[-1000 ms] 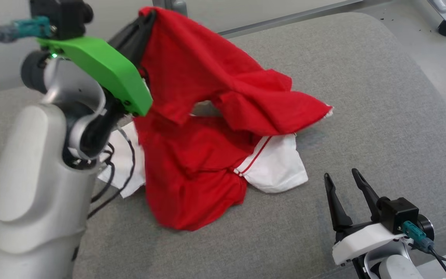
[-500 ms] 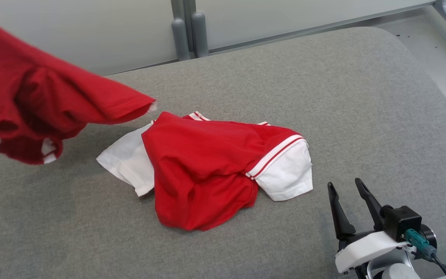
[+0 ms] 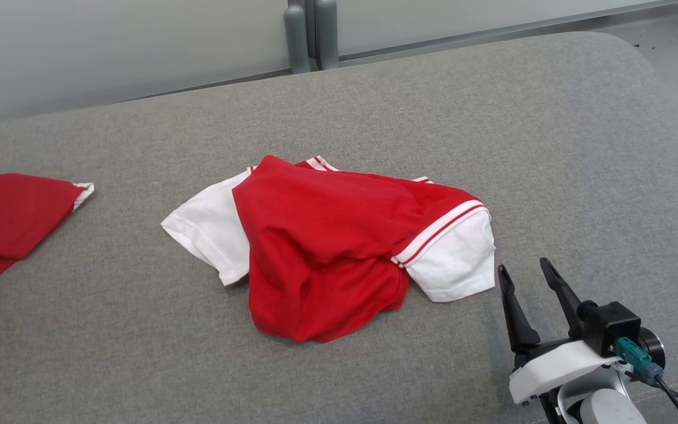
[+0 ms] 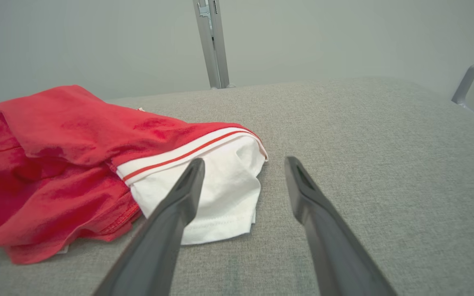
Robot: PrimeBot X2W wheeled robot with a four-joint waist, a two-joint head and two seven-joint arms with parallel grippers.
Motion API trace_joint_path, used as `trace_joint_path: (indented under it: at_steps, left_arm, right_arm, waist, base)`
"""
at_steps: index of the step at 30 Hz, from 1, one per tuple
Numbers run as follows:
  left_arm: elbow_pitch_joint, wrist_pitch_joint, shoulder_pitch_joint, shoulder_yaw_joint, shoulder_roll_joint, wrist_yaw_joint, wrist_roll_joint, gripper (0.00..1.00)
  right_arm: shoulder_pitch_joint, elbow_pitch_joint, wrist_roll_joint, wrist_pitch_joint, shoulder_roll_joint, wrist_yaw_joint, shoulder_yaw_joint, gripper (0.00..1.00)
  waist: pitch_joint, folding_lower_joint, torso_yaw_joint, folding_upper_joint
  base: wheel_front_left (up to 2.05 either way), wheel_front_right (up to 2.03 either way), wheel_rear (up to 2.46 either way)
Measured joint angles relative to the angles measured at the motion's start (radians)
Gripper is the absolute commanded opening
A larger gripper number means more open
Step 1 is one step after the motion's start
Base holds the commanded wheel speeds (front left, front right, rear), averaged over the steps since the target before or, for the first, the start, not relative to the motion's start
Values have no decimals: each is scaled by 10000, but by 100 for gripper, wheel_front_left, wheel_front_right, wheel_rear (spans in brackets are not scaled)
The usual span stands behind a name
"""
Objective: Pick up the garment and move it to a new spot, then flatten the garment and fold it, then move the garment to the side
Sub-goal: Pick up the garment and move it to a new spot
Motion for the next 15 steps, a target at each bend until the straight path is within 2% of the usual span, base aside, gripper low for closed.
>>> trace_joint_path:
  at_steps: [3, 8, 9, 10, 11, 15]
  left_arm:
    - [1114, -746, 671, 176, -309, -25, 25, 0]
    - [2029, -1565, 1059, 284, -903, -270, -205, 0]
    - [2176, -1716, 1056, 360, -1020, -291, -314, 24]
    - [2334, -1820, 1052, 391, -1095, -282, -347, 75]
    - [2470, -1891, 1059, 378, -1110, -290, -337, 100]
    - [2502, -2236, 1189, 504, -1003, -439, -374, 100]
  right_arm:
    - [53, 48, -102, 0, -6, 0, -27, 100]
    - [111, 94, -222, 0, -4, 0, -111, 100]
    - [117, 102, -259, 0, -4, 0, -115, 100]
    - [125, 94, -276, 0, -4, 0, -104, 100]
    - [128, 88, -307, 0, -10, 0, -88, 100]
    - [181, 50, -420, 0, -6, 0, -15, 100]
  waist:
    - [57, 0, -22, 0]
    - [42, 0, 42, 0]
    - [20, 0, 56, 0]
    - [-12, 0, 65, 0]
    - [-57, 0, 73, 0]
    - [-293, 0, 91, 0]
  base:
    - [0, 0, 0]
    - [0, 0, 0]
    - [0, 0, 0]
    - [0, 0, 0]
    - [0, 0, 0]
    - [0, 0, 0]
